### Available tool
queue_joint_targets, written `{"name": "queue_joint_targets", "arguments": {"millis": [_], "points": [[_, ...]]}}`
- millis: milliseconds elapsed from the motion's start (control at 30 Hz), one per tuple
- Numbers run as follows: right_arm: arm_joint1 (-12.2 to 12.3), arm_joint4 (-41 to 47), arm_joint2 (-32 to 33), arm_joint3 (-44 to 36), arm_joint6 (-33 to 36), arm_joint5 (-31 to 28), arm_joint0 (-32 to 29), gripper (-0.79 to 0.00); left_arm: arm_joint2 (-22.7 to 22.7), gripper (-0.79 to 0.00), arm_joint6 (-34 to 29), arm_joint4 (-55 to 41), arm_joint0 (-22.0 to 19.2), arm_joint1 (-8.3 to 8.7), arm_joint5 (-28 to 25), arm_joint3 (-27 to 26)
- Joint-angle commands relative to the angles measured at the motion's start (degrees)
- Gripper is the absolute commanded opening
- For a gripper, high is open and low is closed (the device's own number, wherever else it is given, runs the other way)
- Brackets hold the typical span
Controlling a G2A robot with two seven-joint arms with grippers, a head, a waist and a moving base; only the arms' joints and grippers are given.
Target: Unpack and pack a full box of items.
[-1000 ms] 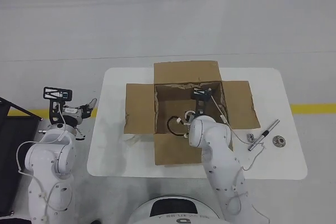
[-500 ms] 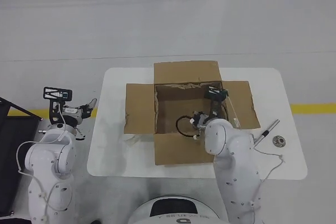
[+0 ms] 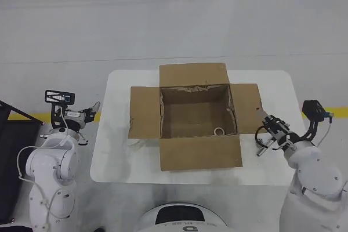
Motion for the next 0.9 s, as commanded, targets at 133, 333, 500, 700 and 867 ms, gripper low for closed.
{"name": "queue_joint_targets", "arguments": {"millis": [133, 333, 500, 700, 867], "points": [[0.7, 10.7, 13.3, 5.2, 1.0, 1.1, -3.0, -0.074, 0.0, 0.0, 0.0, 0.0, 0.0, 0.0, 0.0, 0.0], [1.8, 5.6, 14.6, 12.8, -2.9, 4.2, -1.6, -0.052, 0.0, 0.0, 0.0, 0.0, 0.0, 0.0, 0.0, 0.0], [2.8, -4.0, 9.5, 20.4, -3.4, 7.9, 2.9, -0.394, 0.0, 0.0, 0.0, 0.0, 0.0, 0.0, 0.0, 0.0], [4.2, -13.2, 7.9, 28.5, -1.6, 12.0, 8.1, -0.44, 0.0, 0.0, 0.0, 0.0, 0.0, 0.0, 0.0, 0.0], [5.0, -13.5, 8.4, 30.7, -0.5, 12.1, 10.3, -0.456, 0.0, 0.0, 0.0, 0.0, 0.0, 0.0, 0.0, 0.0]]}}
